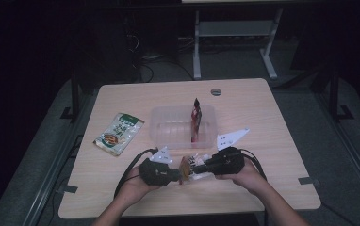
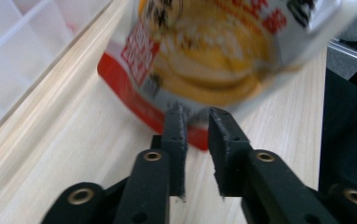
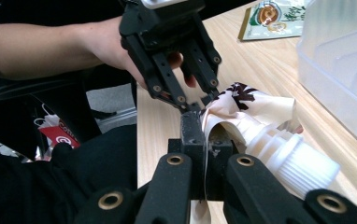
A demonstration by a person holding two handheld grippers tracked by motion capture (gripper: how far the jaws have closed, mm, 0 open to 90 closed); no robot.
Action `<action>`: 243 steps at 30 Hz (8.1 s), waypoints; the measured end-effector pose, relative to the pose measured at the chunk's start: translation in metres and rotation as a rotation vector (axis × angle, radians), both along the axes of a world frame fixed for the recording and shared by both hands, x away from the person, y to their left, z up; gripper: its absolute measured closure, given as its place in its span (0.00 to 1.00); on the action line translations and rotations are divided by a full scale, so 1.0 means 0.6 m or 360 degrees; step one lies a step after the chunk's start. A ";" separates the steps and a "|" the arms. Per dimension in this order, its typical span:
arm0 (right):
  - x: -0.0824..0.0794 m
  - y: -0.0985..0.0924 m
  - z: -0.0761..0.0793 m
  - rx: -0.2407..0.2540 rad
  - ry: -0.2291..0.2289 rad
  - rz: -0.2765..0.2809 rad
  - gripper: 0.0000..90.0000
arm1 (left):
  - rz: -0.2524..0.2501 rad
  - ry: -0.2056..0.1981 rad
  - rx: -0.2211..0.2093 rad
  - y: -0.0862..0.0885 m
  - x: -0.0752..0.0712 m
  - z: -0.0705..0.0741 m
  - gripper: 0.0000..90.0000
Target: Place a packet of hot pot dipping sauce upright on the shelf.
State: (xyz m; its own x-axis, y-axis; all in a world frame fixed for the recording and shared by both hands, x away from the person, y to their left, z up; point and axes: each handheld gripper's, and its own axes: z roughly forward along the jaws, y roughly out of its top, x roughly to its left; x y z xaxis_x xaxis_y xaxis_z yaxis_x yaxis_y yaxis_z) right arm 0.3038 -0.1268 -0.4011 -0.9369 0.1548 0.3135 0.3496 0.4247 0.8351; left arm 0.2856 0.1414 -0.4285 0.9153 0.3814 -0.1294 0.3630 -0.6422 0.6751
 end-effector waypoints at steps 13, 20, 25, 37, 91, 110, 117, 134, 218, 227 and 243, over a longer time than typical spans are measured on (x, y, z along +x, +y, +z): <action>-0.004 -0.036 0.017 -0.0003 -0.0064 -0.0065 1.00 | 0.0093 -0.0007 0.0019 0.046 -0.020 0.009 0.41; 0.000 -0.058 0.031 -0.0007 -0.0094 -0.0103 1.00 | 0.0176 0.0060 0.0021 0.071 -0.029 -0.005 0.31; 0.010 -0.076 0.045 0.0000 -0.0110 -0.0153 1.00 | 0.0176 0.0070 0.0049 0.069 -0.024 -0.011 0.28; 0.046 -0.108 0.084 -0.0019 -0.0170 -0.0265 1.00 | 0.0189 0.0065 0.0073 0.075 -0.020 -0.013 0.26; 0.179 -0.102 0.071 -0.0184 -0.0154 -0.0514 0.99 | 0.0196 0.0091 0.0091 0.080 -0.019 -0.016 0.25; 0.203 -0.076 0.039 -0.0256 -0.0102 -0.0571 0.93 | 0.0178 0.0102 0.0106 0.081 -0.018 -0.018 0.25; 0.200 -0.083 0.043 -0.0244 -0.0101 -0.0601 0.85 | 0.0160 0.0097 0.0121 0.079 -0.018 -0.019 0.25; 0.141 -0.100 0.056 -0.0297 -0.0147 -0.0693 0.46 | 0.0186 0.0111 0.0085 0.081 -0.018 -0.019 0.25; -0.017 -0.032 -0.080 -0.0470 -0.0156 -0.0496 0.19 | 0.1134 -0.0137 0.0276 0.297 0.241 0.028 1.00; -0.014 -0.037 -0.082 -0.0465 -0.0143 -0.0509 0.19 | 0.1268 -0.0094 0.0262 0.333 0.274 0.009 0.87; -0.013 -0.040 -0.082 -0.0466 -0.0139 -0.0514 0.19 | 0.1218 0.0148 0.0204 0.350 0.271 -0.031 0.48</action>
State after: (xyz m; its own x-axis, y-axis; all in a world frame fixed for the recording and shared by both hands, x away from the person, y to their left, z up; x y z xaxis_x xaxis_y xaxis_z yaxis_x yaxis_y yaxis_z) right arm 0.2959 -0.1508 -0.4502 -0.8469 0.5144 0.1346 0.4366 0.5284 0.7282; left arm 0.4480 0.3512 -0.4469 0.3794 0.9192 -0.1052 0.7878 -0.2613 0.5578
